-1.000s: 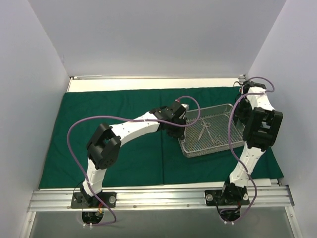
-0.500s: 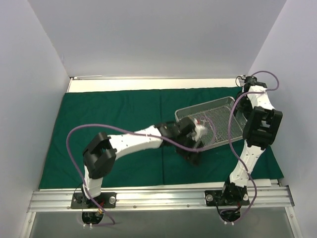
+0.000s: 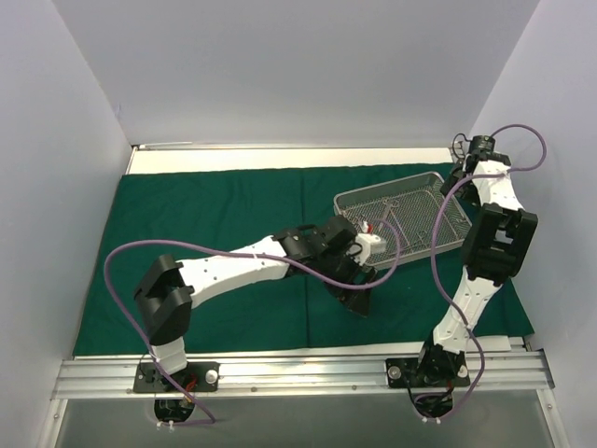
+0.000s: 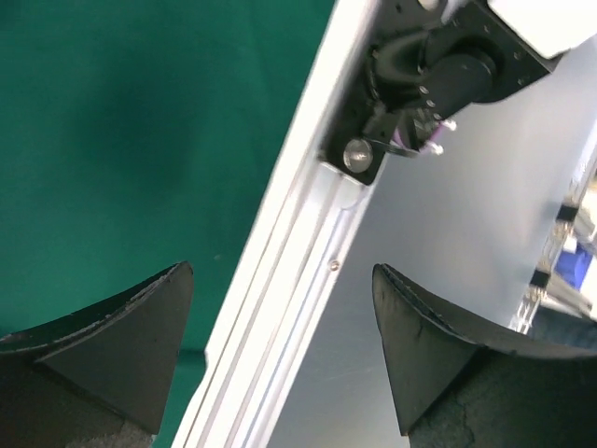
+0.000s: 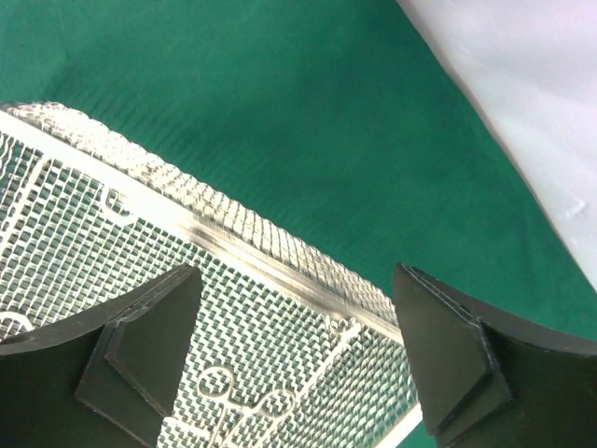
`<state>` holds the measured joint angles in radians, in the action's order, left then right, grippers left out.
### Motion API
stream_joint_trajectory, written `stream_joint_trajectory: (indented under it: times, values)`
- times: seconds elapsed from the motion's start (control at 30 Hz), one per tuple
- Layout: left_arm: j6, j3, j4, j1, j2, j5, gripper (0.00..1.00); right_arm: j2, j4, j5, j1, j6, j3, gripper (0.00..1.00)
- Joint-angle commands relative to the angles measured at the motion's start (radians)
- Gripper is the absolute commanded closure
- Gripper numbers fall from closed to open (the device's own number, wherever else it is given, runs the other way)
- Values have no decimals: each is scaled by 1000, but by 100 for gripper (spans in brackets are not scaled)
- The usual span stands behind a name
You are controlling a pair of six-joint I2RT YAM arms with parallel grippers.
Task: Open and lay out the surgical kit
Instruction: Place the container in the surgical kit, then pick up the medical item from the container.
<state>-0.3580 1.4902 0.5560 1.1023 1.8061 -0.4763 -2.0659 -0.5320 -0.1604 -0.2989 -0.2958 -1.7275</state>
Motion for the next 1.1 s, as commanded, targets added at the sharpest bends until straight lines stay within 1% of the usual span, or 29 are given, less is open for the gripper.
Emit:
stream_joint_trajectory:
  times: [0.0,0.03,0.1,0.13,0.2,0.23,0.27,0.3,0.37,0.4,0.47,0.5,0.57,0.6,0.63,0.67,0.73,0.83,0.87,0.9,1.0,1.07]
  values:
    - [8,-40,-2,-92,-143,76,14,136,-16,-22,17,-34,31,13]
    - [2,-48,1,-119,-161,105,14,148,-28,-19,32,-37,32,12]
    - [-4,-57,4,-177,-201,107,14,173,-55,-51,47,-61,25,11]
    - [-4,-54,18,-240,-214,113,14,181,-86,-51,56,-72,13,11]
    - [1,-29,42,-303,-228,107,14,196,-105,-56,90,-80,13,11]
    - [2,-13,77,-359,-226,105,14,210,-126,-63,104,-113,17,11]
    - [4,2,100,-384,-225,116,14,217,-125,-39,130,-127,26,12]
    - [4,25,119,-407,-218,123,14,233,-117,-10,147,-143,38,16]
    - [2,36,151,-468,-214,111,14,243,-71,67,191,-186,75,19]
    - [-1,41,156,-485,-209,110,14,237,-57,85,245,-193,75,23]
    - [-1,41,151,-525,-208,90,14,213,-45,91,293,-204,47,25]
    - [1,42,148,-536,-197,82,14,176,-57,102,335,-221,30,25]
    - [7,71,151,-565,-165,61,14,144,-79,149,359,-274,5,27]
    - [14,85,162,-573,-153,39,14,116,-77,150,391,-285,-3,27]
    - [19,111,171,-582,-140,33,14,96,-95,136,408,-299,-16,27]
    - [25,120,177,-590,-120,28,14,80,-109,72,425,-327,-50,27]
    - [34,131,185,-619,-110,4,14,23,-131,23,460,-350,-75,30]
    - [45,119,174,-665,-105,-24,14,-45,-150,-60,495,-384,-116,37]
    - [47,102,171,-677,-106,-34,14,-59,-166,-80,500,-390,-128,42]
    - [47,94,165,-690,-106,-42,14,-81,-180,-109,504,-402,-142,44]
    - [48,64,159,-734,-106,-67,14,-97,-201,-142,518,-402,-152,44]
    - [48,51,153,-762,-111,-80,15,-95,-197,-154,517,-382,-126,44]
